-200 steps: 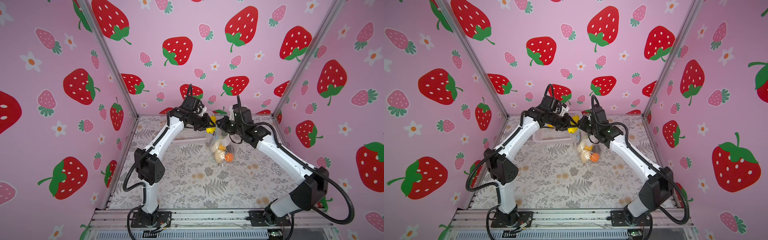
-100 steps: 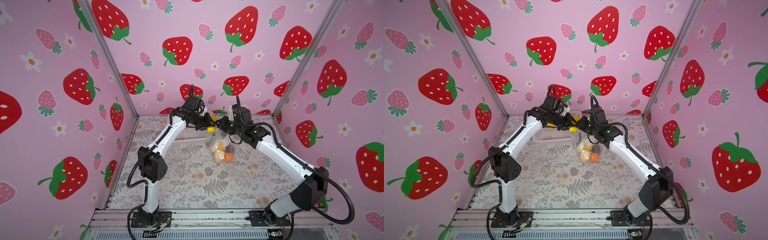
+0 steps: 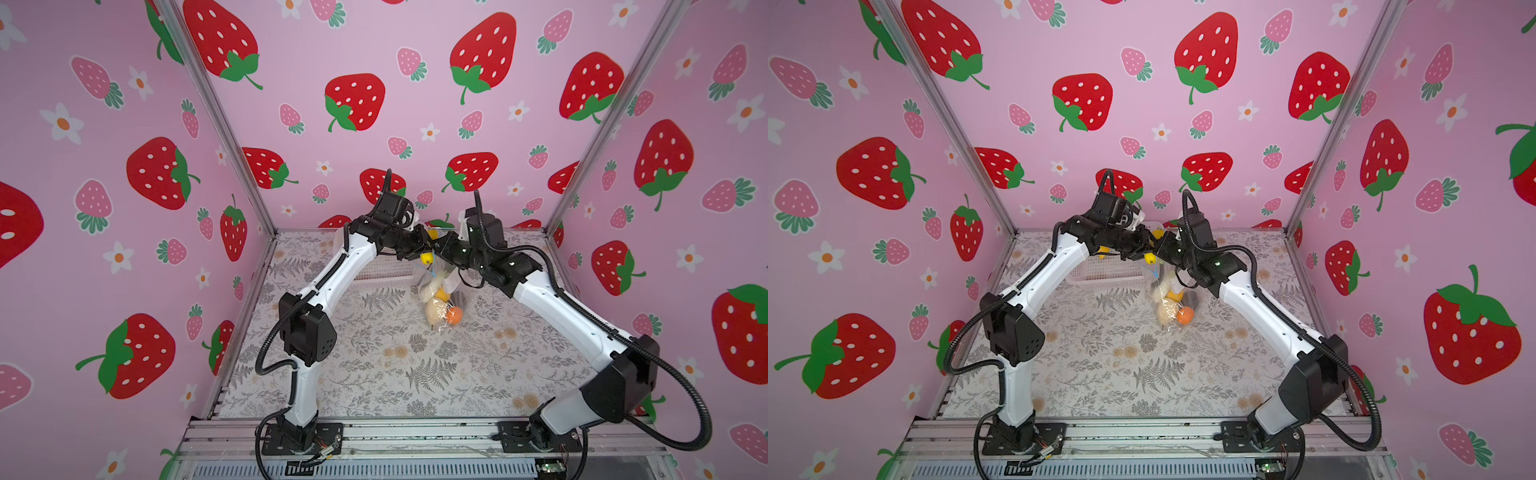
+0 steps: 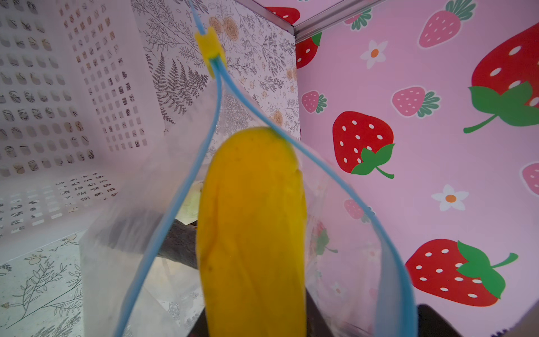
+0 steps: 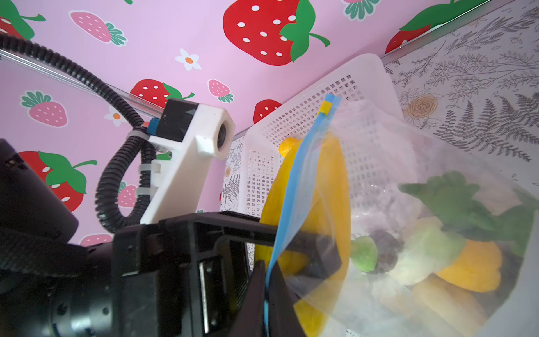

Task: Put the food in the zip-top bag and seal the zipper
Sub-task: 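Lower the squash into the bag and open the left gripper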

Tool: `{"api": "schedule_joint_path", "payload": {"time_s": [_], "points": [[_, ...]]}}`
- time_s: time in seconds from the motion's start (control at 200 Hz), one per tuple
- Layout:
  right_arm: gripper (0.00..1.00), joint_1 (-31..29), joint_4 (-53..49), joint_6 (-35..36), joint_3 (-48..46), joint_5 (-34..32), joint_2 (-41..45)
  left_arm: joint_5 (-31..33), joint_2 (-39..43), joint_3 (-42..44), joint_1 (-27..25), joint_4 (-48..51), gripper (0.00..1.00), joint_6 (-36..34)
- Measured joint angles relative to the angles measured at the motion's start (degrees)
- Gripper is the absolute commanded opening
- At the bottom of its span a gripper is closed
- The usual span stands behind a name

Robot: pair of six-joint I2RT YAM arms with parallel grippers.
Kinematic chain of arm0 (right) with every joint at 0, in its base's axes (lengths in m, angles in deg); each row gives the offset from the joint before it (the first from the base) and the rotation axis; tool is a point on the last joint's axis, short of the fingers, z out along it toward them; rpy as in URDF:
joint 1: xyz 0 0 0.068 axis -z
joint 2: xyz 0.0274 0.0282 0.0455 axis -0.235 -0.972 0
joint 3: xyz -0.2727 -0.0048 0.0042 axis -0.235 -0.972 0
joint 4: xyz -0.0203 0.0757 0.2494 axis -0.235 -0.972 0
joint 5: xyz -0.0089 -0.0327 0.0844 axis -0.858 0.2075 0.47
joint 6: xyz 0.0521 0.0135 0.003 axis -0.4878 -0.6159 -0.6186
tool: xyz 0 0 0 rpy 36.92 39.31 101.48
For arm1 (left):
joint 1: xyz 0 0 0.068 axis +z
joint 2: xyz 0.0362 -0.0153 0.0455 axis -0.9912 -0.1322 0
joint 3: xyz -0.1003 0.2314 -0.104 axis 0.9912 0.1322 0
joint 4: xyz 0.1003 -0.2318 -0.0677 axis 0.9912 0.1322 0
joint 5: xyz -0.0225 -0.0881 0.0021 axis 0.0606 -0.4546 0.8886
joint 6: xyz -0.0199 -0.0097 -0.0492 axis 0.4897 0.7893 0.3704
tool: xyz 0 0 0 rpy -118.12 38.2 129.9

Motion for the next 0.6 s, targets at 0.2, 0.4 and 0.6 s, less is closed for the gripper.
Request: {"api": "schedule_joint_path", "payload": {"time_s": [0.2,0.4,0.6], "points": [[0.08,0.0,0.0,0.0,0.0,-0.5,0.1,0.1,-0.3,0.0,-0.3,0.0,0.46,0.1],[0.08,0.0,0.4,0.0,0.0,-1.2,0.3,2.0,-0.3,0.0,-0.3,0.6,0.64,-0.9],[0.08,0.0,0.5,0.0,0.0,-1.2,0.3,4.1,-0.3,0.0,-0.2,1.6,0.69,-2.6]]}}
